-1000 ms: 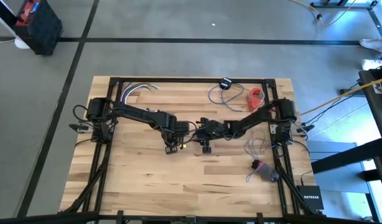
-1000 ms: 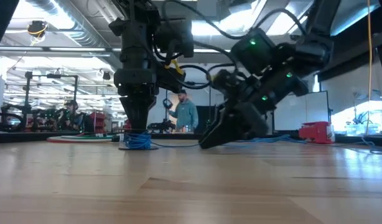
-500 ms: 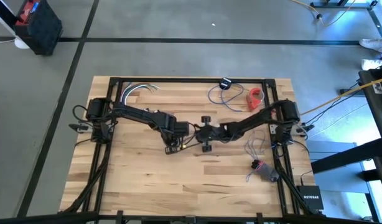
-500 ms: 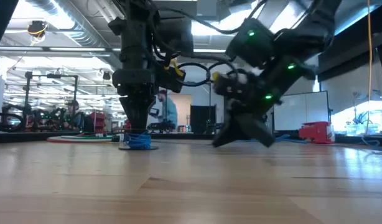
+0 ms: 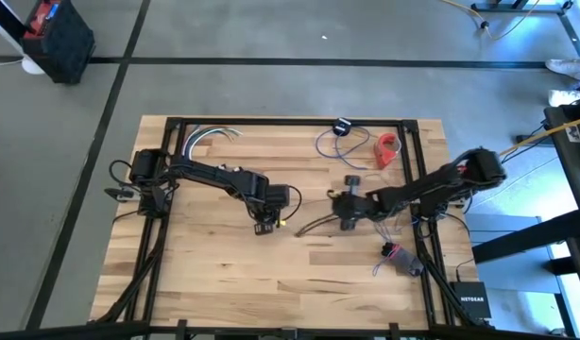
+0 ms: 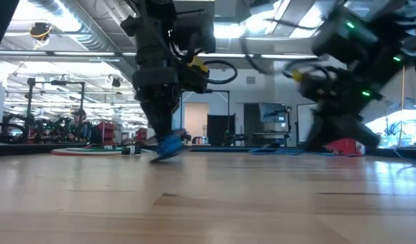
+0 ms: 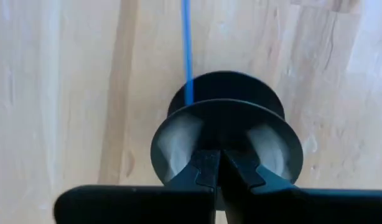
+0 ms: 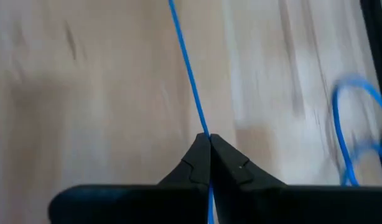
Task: Coil cords
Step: Uncoil the blue wire from the spool
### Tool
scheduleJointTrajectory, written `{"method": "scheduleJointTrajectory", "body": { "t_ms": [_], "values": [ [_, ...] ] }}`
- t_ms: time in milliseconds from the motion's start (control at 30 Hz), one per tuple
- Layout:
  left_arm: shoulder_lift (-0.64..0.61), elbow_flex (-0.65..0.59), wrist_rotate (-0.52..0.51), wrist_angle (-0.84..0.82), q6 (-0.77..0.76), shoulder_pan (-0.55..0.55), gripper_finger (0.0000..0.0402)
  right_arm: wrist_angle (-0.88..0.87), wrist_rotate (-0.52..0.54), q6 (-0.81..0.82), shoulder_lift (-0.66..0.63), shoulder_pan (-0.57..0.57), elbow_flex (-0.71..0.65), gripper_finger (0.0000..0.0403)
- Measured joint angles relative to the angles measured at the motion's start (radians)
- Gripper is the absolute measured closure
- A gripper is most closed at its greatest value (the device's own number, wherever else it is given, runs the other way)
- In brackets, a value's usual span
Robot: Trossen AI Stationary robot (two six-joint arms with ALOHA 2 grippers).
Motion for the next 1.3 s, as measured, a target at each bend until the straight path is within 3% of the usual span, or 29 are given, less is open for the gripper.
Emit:
{"method": "scheduleJointTrajectory", "body": {
  "t_ms": [200,333,733,800,933,1200,1300],
  "values": [
    [0.003,-0.006,0.011,-0.047,-0.005,0.0,0.0401,-0.057,0.028,0.095,-0.161,-0.002,-0.126,0.0401],
    [0.003,-0.005,0.007,-0.069,-0.013,0.001,0.0401,-0.135,0.051,0.141,-0.22,-0.001,-0.138,0.0401],
    [0.002,-0.005,0.0,-0.186,-0.111,-0.001,0.0401,-0.317,0.287,0.344,-0.395,0.0,-0.138,0.0402],
    [0.002,-0.007,-0.01,-0.204,-0.114,-0.002,0.0401,-0.327,0.288,0.364,-0.405,-0.001,-0.138,0.0398],
    [0.002,-0.009,-0.011,-0.222,-0.115,-0.002,0.0401,-0.284,0.204,0.366,-0.406,-0.002,-0.14,0.0375],
    [0.002,-0.009,-0.011,-0.216,-0.108,-0.002,0.0401,-0.164,-0.142,0.289,-0.403,-0.003,-0.138,0.0291],
    [0.002,-0.008,-0.012,-0.204,-0.103,-0.002,0.0401,-0.09,-0.205,0.25,-0.403,-0.002,-0.134,0.026]
  ]
}}
